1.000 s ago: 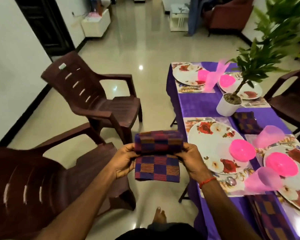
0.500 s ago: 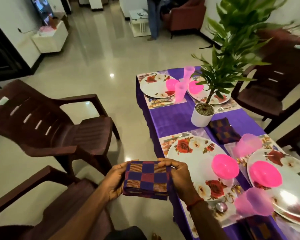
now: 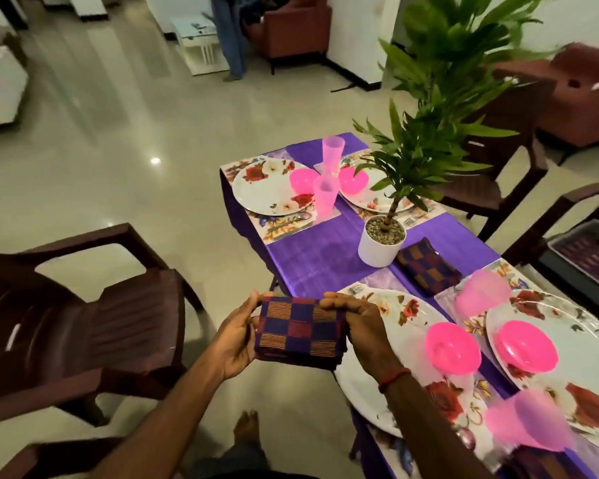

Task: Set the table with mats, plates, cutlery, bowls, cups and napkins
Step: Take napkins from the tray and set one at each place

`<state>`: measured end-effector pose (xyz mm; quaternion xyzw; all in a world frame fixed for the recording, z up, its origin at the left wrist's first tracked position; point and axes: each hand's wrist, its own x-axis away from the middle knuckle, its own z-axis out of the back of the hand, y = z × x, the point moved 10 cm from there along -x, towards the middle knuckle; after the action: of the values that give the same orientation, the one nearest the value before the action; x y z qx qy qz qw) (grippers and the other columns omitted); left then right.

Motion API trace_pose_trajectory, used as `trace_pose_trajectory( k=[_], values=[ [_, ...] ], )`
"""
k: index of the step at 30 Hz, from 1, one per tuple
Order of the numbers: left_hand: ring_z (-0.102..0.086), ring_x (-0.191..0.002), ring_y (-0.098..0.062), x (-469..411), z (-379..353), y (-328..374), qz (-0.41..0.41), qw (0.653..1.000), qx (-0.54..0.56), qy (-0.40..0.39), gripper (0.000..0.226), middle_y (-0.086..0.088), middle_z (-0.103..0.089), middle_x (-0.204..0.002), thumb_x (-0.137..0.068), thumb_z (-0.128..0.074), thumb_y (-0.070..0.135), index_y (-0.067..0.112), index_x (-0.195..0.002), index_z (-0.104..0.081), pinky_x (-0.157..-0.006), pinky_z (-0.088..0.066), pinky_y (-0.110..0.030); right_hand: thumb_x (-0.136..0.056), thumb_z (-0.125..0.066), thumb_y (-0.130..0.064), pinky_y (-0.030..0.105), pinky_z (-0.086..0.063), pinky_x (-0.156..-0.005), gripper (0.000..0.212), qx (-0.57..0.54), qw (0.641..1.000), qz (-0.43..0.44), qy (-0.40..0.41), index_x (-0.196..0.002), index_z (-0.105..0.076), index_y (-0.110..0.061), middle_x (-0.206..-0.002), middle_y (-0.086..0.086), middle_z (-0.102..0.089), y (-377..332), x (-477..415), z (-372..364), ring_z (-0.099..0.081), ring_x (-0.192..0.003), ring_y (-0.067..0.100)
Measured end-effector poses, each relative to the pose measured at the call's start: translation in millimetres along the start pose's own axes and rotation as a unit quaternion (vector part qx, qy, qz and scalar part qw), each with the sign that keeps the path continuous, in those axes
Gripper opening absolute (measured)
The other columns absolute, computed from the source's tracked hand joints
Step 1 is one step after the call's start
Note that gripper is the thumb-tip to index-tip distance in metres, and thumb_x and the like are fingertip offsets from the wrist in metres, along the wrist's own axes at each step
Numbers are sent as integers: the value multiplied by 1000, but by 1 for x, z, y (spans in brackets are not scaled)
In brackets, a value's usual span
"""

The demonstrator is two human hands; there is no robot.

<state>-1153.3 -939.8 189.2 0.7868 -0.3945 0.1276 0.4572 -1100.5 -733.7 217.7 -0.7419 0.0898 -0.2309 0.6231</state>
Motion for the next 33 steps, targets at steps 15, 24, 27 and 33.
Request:
trace_pose_trajectory(
  k=[15,24,27,33],
  values=[
    [-69,-112,-40,-106,32,158,4,962,-245,-117,67,-12,-70,-123,-89,-73,9,36,-144,-45,-81,-56,-68,-83,-71,-48,40,-59,-81,50,-80,991,-55,91,-127,-64,-26,-116,7,-73,-7,-105,-82,-71,-104,28],
    [-73,-106,-31,-162,3,173,31,948,-277,-152,63,1,-75,-113,-95,-68,20,39,-146,-36,-80,-61,-57,-87,-74,-6,39,-59,-89,44,24,994,13,106,-124,-68,-30,-116,-1,-73,-19,-145,-84,-69,-108,20],
    [-72,-108,-25,-183,-11,175,34,911,-359,-197,88,1,-74,-118,-84,-82,19,45,-146,-25,-77,-62,-47,-85,-72,4,38,-61,-81,37,3,986,34,160,-113,-73,-20,-109,1,-76,-22,-166,-76,-72,-100,21],
    [-75,-98,-21,-233,-28,195,-28,902,-396,-169,68,-6,-75,-112,-83,-80,4,38,-129,-42,-70,-62,-34,-86,-73,0,28,-59,-68,19,-27,958,28,286,-93,-77,-18,-95,-2,-78,-1,-191,-52,-74,-89,22]
  ],
)
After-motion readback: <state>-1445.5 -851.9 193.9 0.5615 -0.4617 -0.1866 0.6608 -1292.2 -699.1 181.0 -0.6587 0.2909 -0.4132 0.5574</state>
